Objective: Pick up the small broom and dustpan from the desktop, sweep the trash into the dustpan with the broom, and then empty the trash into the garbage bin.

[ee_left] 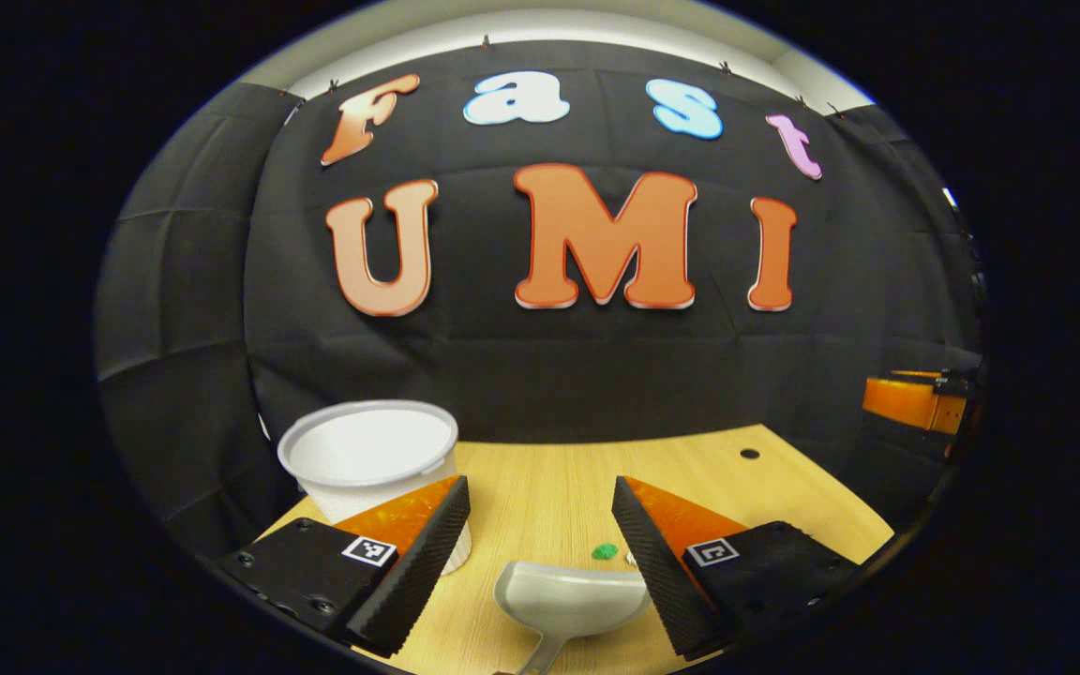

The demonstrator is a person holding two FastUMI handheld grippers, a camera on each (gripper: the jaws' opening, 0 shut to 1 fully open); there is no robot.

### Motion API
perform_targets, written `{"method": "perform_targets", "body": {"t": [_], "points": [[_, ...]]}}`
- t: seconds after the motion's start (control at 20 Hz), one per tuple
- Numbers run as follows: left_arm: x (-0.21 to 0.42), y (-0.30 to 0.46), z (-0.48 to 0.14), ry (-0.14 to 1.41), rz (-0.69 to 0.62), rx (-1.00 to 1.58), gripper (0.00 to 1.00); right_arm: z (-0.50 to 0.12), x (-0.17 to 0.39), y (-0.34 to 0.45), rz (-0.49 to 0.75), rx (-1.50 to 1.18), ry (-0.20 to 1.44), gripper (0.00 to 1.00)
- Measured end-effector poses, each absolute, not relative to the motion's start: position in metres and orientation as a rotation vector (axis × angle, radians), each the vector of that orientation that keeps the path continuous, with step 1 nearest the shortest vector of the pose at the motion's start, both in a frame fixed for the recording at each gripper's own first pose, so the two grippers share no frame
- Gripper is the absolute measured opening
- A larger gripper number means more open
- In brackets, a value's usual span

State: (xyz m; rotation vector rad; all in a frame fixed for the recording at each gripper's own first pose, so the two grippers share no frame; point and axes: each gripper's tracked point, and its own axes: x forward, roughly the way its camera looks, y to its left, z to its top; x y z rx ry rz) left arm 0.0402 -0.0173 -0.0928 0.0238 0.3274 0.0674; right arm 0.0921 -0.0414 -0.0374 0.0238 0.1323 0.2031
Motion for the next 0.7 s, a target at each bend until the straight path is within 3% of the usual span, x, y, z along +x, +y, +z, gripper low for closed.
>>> {"method": "perform_targets", "body": {"t": [0.35, 0.5, 0.7], "points": [[-0.025, -0.013, -0.245, 1.082, -0.093, 0.055, 0.98, -0.075, 0.089, -0.056, 0.188, 0.069, 0.216, 0.96], [-0.049, -0.014, -0.280, 1.301, -0.151, 0.091, 0.99, -0.088, 0.085, -0.068, 0.163, 0.097, 0.249, 0.96], [-0.045, -0.021, -0.295, 1.458, -0.178, 0.067, 0.99, -0.093, 0.083, -0.084, 0.121, 0.106, 0.266, 0.96]]}}
